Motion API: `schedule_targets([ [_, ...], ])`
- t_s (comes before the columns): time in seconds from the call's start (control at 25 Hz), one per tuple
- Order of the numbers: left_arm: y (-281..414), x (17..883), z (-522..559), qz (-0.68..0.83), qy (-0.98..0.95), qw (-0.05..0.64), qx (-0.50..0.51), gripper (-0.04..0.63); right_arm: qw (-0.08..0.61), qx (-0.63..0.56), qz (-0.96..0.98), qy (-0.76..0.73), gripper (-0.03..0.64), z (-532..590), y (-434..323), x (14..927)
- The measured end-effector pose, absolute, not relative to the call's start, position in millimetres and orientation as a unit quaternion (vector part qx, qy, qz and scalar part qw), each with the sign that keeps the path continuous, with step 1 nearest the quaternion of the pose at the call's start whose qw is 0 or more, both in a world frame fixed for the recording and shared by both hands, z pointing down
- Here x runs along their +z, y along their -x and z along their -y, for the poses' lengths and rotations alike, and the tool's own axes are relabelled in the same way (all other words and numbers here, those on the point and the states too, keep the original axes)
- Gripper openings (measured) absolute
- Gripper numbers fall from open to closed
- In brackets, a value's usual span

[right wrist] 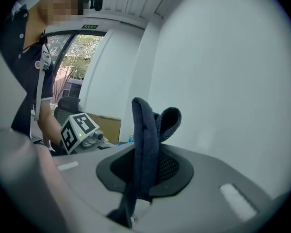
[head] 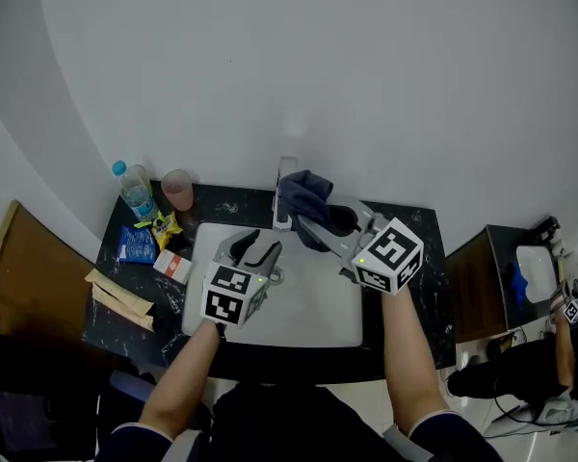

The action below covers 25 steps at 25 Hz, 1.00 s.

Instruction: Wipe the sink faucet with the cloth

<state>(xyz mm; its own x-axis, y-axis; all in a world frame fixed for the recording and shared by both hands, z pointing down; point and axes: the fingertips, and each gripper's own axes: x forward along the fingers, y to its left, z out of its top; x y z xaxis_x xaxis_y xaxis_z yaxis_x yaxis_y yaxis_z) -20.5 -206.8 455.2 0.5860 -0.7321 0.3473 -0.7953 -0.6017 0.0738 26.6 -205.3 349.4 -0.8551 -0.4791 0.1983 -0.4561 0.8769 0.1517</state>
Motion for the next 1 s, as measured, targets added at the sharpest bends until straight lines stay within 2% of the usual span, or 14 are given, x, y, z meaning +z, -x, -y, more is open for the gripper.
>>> schedule_targets([
  [0.28,36.3,429.3,192.5,0.444,-0.882,0.133,0.085,0.187,0.026,0.011,0.929,-0.368,0.067,189.1,-75.6,352.5],
  [1.0,14.7,369.0,168.1,0.418,-0.902,0.097,0.046,0.186,-0.003,0.022,0.906,-0.423,0.067,150.1,-99.5,330.3],
])
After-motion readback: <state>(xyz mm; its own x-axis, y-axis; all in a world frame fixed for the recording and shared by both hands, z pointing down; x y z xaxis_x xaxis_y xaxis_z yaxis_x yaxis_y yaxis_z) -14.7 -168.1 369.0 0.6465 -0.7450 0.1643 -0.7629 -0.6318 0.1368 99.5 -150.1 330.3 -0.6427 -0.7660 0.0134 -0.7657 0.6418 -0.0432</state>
